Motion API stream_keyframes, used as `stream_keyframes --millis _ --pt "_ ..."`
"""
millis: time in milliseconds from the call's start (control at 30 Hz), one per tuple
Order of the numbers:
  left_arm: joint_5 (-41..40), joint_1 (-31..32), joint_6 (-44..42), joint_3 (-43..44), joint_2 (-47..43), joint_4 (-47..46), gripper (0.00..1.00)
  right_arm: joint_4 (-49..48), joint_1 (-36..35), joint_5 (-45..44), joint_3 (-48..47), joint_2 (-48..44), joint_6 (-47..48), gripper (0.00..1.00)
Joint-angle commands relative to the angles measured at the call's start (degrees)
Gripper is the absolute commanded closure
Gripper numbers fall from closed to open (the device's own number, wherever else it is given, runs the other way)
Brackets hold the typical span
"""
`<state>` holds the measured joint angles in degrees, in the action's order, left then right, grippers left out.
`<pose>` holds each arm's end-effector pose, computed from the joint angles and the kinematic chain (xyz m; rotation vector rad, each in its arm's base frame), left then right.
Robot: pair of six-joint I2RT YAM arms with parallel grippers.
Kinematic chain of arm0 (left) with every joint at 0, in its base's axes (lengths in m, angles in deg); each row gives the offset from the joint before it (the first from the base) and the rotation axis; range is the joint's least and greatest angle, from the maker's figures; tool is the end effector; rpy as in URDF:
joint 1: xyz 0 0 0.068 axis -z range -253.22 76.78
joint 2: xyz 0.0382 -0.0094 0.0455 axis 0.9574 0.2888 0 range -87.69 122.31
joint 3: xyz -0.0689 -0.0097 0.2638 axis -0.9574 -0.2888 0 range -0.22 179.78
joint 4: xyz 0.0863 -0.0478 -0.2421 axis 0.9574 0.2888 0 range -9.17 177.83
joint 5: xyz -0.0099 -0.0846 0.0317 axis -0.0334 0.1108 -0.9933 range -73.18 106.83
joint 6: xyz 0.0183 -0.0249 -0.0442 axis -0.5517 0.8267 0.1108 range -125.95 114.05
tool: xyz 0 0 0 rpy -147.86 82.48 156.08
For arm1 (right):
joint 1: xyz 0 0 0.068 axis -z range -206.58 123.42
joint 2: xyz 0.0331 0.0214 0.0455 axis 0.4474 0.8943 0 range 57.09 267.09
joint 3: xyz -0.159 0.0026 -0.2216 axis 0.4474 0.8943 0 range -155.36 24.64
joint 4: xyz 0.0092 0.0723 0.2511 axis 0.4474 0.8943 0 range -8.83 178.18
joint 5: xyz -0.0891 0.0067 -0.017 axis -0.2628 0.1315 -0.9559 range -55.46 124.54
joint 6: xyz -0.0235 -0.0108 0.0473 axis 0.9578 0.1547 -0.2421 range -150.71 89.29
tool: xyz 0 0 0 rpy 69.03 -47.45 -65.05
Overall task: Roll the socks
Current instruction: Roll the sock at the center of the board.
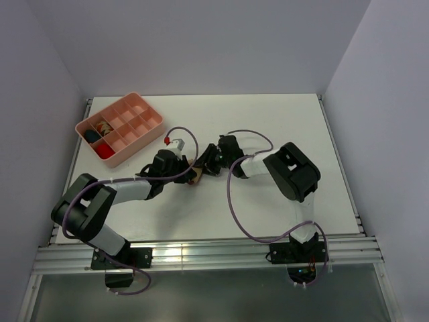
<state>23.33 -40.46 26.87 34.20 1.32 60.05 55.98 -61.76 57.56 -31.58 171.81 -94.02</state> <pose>0.2477 -0.1641 0.1517 0.0674 2.2618 -0.7618 0.3179 0.2413 0.1171 0.3340 2.4414 1.3265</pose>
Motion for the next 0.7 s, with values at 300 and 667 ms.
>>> stream_keyframes --millis 300,667 --pt "-1.7 1.0 -2.4 -1.5 -4.9 9.3 0.31 6.7 -0.7 -2.7 -1.3 -0.9 4.7 1.0" --pt "-18.3 8.1 -9.3 5.7 -5.9 13.4 0.01 14.6 -2.3 -6.2 -4.8 -2.4 7.5 1.0"
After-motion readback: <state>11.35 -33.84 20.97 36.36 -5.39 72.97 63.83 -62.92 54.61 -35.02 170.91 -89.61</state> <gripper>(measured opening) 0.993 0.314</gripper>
